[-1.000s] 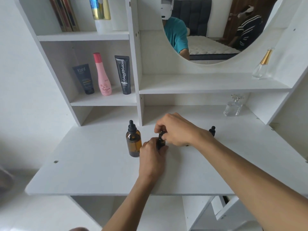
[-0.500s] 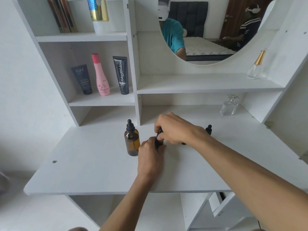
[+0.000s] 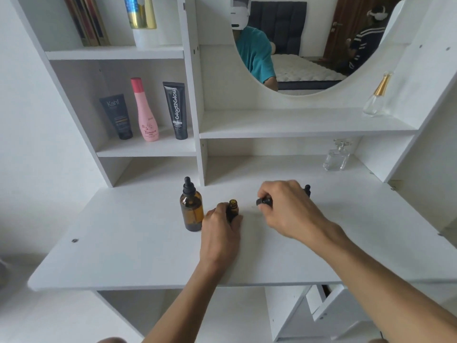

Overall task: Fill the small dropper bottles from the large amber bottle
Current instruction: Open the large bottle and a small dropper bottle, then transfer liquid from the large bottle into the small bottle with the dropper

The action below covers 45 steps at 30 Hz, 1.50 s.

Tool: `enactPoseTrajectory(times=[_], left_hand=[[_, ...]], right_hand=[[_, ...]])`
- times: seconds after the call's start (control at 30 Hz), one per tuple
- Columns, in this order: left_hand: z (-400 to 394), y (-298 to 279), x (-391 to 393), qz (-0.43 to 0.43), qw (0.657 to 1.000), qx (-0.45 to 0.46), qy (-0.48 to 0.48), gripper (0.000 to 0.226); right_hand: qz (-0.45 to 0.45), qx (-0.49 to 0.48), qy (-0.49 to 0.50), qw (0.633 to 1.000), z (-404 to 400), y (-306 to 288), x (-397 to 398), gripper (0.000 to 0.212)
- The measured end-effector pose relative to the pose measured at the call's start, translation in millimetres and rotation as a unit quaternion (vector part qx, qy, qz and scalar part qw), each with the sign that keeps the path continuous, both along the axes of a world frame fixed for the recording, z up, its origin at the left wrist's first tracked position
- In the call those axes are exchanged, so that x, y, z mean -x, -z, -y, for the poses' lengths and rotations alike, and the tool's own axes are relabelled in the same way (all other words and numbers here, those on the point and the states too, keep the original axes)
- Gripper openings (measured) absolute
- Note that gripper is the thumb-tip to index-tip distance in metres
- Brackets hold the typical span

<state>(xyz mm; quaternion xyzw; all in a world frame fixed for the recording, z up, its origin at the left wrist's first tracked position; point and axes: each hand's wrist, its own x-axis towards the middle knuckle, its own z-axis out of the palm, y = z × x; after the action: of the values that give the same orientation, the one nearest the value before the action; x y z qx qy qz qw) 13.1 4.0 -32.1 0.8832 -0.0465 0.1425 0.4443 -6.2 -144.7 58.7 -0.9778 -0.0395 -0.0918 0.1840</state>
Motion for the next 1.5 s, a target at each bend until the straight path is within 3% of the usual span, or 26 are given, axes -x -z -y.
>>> enactPoseTrajectory(times=[0.4,0.6,0.97,1.23,1.37,1.5], left_hand=[[0,-1,2,0.002,1.0,-0.007,-0.003,0.022],[0,-1,1,-0.001,1.0,-0.013,-0.005,0.025],[-2,-1,2,-0.018,1.0,-0.022,-0.008,0.033],[-7,-5,14,-0.031,0.999,-0.029,-0.002,0.039],[-14,-4,32,-0.041,0.999,-0.034,-0.005,0.047],[-28,-3,43,-0.003,1.0,-0.008,-0.029,0.028]], right_hand=[[0.023,-0.013,0.065,0.998,-3,65,6,0.015],[0.021,-0.075,0.084,0.993,-2,68,6,0.023],[0.032,-0.104,0.095,0.99,-1,70,9,0.032],[0.027,-0.119,0.1,0.987,5,70,16,0.051],[0.065,-0.116,0.084,0.988,2,62,22,0.045],[0.13,-0.134,0.03,0.982,-19,41,20,0.028]])
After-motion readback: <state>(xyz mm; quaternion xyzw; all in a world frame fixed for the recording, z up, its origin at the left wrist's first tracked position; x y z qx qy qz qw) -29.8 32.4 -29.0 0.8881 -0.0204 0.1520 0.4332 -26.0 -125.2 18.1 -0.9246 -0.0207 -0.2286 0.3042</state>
